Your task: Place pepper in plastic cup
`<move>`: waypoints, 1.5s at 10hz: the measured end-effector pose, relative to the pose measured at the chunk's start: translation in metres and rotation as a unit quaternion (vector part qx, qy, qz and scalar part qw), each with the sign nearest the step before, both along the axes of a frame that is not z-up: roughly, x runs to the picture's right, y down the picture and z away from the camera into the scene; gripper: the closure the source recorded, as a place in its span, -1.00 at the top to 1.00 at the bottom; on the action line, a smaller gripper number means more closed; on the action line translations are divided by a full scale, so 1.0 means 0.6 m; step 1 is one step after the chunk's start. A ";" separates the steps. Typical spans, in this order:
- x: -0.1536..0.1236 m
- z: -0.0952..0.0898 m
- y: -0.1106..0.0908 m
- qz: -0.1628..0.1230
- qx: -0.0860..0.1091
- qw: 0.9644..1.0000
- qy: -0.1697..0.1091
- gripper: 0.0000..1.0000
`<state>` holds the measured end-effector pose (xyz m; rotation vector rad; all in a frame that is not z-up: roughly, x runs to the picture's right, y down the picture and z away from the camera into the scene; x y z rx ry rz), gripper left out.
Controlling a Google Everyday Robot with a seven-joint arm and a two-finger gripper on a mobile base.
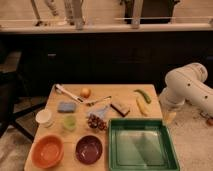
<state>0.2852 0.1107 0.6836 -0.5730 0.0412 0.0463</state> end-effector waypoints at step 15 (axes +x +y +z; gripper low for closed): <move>-0.014 0.091 -0.037 0.088 0.052 0.994 0.027 0.60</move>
